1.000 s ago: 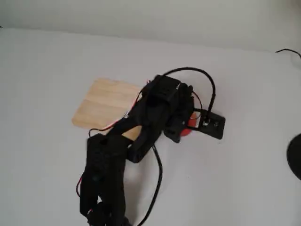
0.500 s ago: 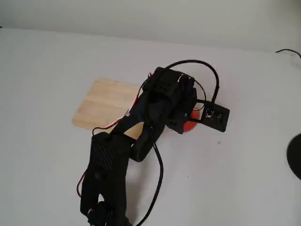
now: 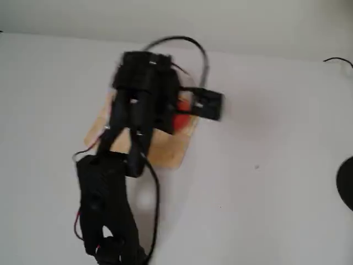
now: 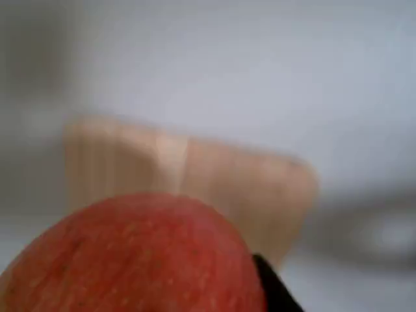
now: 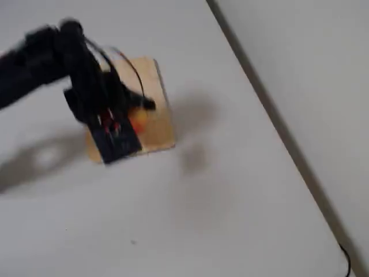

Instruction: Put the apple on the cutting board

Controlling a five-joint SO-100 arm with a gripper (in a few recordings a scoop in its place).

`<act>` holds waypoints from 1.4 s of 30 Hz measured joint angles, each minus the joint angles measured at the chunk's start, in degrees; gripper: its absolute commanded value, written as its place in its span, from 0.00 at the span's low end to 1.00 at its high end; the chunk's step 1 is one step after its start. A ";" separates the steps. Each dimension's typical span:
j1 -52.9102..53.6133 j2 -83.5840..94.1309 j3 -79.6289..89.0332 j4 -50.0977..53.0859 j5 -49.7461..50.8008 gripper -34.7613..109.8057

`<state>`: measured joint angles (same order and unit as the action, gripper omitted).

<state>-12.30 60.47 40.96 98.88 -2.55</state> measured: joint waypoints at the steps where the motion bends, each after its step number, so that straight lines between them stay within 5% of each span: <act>1: -1.93 0.00 -0.09 0.00 0.62 0.26; 17: -17.31 -7.21 -0.18 -9.76 5.19 0.27; 23: -16.79 -11.95 -0.62 -12.13 5.36 0.40; 30: -15.64 -13.71 -2.37 -12.39 4.48 0.72; 42: -13.62 -12.48 -2.37 -8.79 3.60 0.81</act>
<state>-25.93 47.99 38.58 90.09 1.05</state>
